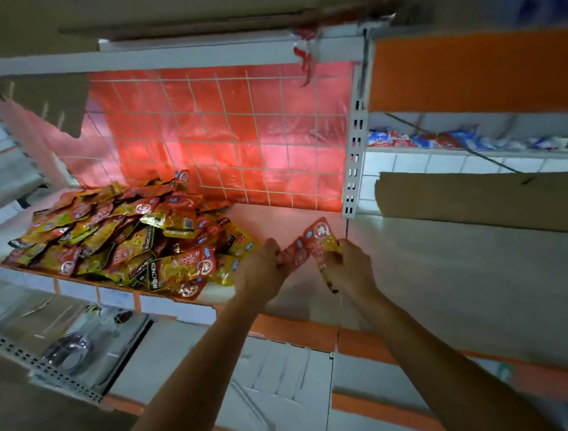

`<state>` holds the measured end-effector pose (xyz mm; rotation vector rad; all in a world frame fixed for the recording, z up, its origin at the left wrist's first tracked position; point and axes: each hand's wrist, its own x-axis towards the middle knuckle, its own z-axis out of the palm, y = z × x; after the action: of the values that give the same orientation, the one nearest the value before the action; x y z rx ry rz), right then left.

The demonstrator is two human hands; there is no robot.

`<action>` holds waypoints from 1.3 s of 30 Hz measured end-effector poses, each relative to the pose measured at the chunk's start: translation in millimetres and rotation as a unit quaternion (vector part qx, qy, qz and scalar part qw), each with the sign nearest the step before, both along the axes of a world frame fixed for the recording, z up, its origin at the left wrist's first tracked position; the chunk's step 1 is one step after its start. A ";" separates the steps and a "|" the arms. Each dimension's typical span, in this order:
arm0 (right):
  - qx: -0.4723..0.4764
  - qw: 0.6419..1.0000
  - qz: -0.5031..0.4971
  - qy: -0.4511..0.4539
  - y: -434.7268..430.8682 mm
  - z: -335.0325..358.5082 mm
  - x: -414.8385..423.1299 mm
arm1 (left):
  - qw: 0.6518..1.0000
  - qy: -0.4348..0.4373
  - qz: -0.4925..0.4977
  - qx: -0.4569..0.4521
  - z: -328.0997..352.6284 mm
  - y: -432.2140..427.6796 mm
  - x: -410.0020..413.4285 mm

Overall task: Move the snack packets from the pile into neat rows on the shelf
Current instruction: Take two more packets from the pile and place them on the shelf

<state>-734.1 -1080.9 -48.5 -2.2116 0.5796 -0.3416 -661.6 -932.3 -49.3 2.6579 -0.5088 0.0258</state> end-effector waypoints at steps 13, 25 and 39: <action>0.188 0.960 -0.180 -0.103 -146.4 5.7 -137.7 | 0.905 0.267 -0.055 -0.328 8.2 -180.1 -114.4; 0.121 0.948 -0.267 -0.126 -315.3 10.0 -331.7 | 0.836 0.372 -0.122 -0.386 16.0 -355.7 -289.5; 0.193 0.903 -0.354 -0.149 -442.6 7.3 -443.1 | 0.813 0.435 -0.163 -0.350 16.5 -518.1 -376.1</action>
<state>-1177.1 -1523.5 -41.2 -1.4659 1.1594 -0.8413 -1037.7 -1450.4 -32.8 1.5771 -0.4843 -0.8851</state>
